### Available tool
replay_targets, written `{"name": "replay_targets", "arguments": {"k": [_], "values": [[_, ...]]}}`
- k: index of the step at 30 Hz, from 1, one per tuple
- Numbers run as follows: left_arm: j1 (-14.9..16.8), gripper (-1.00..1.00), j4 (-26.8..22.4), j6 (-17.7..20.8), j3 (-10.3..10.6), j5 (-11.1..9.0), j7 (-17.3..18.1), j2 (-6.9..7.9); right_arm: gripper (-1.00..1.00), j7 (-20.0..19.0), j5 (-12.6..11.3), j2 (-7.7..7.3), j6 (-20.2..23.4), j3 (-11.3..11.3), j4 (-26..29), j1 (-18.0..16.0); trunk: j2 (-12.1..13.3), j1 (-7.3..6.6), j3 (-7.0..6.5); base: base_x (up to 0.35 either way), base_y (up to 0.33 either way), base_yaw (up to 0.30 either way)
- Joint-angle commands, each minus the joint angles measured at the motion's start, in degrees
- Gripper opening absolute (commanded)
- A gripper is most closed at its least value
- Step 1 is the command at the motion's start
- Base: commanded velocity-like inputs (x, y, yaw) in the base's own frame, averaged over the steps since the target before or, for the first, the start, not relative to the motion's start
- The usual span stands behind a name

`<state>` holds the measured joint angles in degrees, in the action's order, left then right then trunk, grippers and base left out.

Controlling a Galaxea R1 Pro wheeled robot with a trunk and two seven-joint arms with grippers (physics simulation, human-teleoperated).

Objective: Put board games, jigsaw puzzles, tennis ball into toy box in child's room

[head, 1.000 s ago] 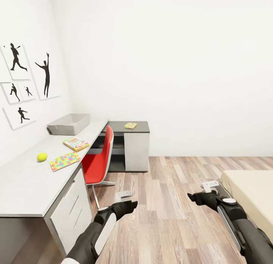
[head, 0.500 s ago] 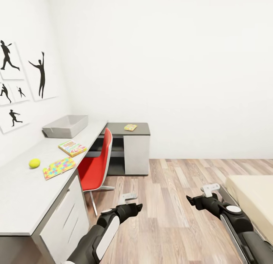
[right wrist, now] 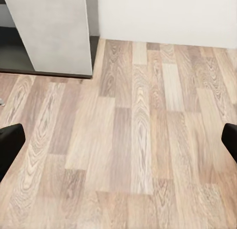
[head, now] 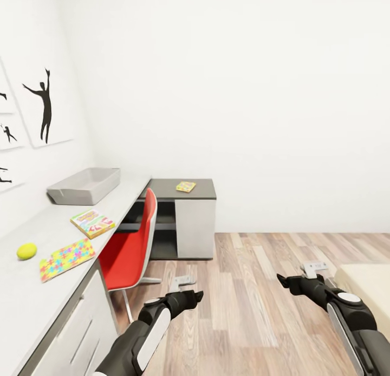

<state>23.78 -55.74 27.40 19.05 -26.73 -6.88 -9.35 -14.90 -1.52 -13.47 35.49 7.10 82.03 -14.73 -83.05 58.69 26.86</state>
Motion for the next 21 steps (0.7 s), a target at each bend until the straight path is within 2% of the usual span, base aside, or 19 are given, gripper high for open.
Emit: {"name": "replay_targets", "arguments": {"k": [1,7,15,21], "values": [[0.0,1.0,-0.1,0.2,0.1,-0.6,-0.5,0.02,1.0,-0.2,-0.1,0.01,0.3,0.1,0.1,0.0,0.0,0.03,0.07,0.346,0.0,0.0],[0.0,1.0,-0.1,0.2,0.6,-0.6,-0.6,0.03,1.0,-0.2,-0.1,0.02,0.3,0.2,0.1,0.0,0.0,0.03,0.07,0.346,-0.02,0.0],[0.0,1.0,-0.2,0.1,1.5,-0.5,-0.8,0.03,1.0,0.1,0.2,0.04,0.2,0.4,1.5,0.2,0.0,0.03,0.07,0.346,-0.118,0.0],[0.0,1.0,-0.7,0.1,2.7,-0.5,-0.8,0.03,1.0,0.9,0.5,0.22,-2.3,0.5,1.7,0.1,0.0,0.03,0.07,0.346,-0.135,0.0]]}}
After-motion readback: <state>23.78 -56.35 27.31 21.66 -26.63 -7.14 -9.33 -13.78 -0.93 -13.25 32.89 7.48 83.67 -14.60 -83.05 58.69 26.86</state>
